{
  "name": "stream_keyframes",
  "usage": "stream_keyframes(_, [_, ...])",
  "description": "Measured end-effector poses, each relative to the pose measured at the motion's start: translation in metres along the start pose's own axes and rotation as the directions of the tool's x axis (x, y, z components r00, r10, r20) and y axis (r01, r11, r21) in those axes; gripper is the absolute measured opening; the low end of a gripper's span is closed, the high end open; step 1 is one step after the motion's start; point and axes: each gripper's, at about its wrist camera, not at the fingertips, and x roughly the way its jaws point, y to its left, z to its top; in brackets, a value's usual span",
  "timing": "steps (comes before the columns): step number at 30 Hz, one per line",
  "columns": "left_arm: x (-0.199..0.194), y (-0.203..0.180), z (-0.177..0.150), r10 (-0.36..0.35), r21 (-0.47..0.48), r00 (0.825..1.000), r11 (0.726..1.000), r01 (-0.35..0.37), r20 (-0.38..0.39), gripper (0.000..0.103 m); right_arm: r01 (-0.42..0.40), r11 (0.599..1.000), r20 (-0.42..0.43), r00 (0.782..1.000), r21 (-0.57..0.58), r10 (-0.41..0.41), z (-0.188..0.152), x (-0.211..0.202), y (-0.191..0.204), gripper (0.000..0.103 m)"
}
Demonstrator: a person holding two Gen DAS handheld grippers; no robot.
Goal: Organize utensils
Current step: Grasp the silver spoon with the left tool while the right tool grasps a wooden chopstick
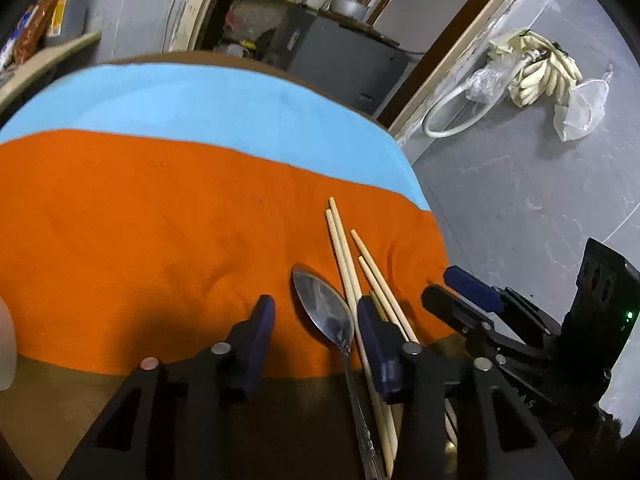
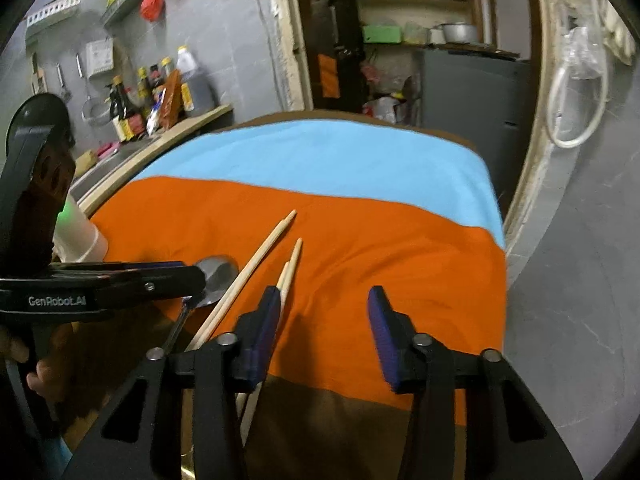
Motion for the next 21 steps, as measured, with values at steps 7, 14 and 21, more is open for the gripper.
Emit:
stream_keyframes(7, [0.011,-0.001,0.005,-0.012,-0.014,0.999,1.0,0.011,-0.031,0.032,-0.002,1.0,-0.053,0.999,-0.013,0.002,0.0,0.013,0.006,0.035])
stream_keyframes(14, [0.016,-0.003,0.01,-0.022,-0.004,0.998,1.0,0.022,-0.058,0.023,0.007,0.999,-0.08,0.997,-0.038,-0.01,0.005,0.016,0.009,0.034])
stream_keyframes(21, [0.019,-0.005,0.012,-0.044,-0.003,0.994,0.999,0.044,-0.096,0.015,0.051,0.996,-0.114,0.992,-0.071,-0.059,0.015,0.02,0.016,0.034])
